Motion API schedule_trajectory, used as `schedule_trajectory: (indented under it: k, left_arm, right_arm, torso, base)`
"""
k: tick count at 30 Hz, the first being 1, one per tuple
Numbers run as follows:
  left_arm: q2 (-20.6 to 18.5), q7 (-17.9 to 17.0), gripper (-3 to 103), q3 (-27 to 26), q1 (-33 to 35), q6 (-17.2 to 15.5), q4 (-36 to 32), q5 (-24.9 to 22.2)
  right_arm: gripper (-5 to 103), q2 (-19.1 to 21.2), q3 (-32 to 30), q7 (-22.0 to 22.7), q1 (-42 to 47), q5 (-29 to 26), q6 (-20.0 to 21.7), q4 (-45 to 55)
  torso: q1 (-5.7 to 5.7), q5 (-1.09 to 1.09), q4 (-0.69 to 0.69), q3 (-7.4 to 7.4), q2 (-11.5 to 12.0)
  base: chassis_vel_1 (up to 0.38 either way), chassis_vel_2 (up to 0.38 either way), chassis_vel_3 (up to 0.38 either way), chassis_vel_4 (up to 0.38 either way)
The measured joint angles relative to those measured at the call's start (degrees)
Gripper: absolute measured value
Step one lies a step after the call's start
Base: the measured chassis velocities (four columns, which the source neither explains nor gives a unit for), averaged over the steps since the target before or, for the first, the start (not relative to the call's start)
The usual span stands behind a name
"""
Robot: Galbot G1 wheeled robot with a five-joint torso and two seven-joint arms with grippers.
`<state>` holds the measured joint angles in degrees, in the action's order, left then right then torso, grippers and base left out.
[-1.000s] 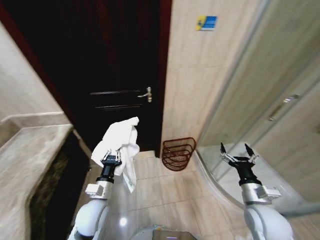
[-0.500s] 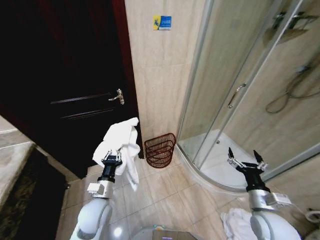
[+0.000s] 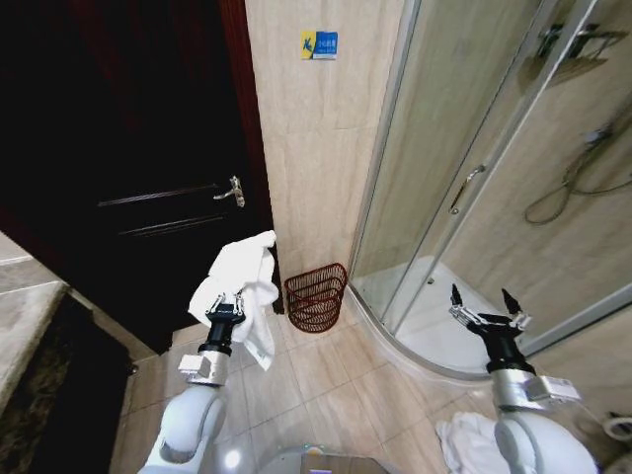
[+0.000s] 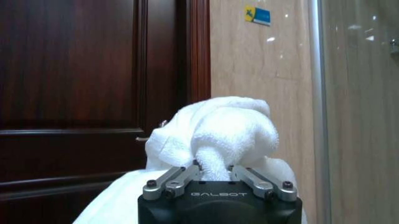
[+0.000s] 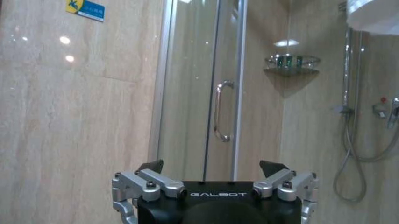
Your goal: Discard the used towel into the hamper.
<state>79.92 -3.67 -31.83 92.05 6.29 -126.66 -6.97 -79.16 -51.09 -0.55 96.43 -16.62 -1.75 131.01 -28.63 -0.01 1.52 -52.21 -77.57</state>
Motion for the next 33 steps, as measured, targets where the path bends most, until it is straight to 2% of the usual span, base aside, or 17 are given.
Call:
schedule_trajectory:
  k: [33]
  left_arm:
    - [0.4,0.3,12,0.2,0.1,1.4,0.2,0.2]
  right_arm:
    - [100,-0.4,2.1,0.5,1.3,1.9,-1.6,0.6]
  torso:
    - [-0.03,-0.01,-0.01,-0.01,0.0]
  base:
    - [-0.122,0.116,0.12,-0.12]
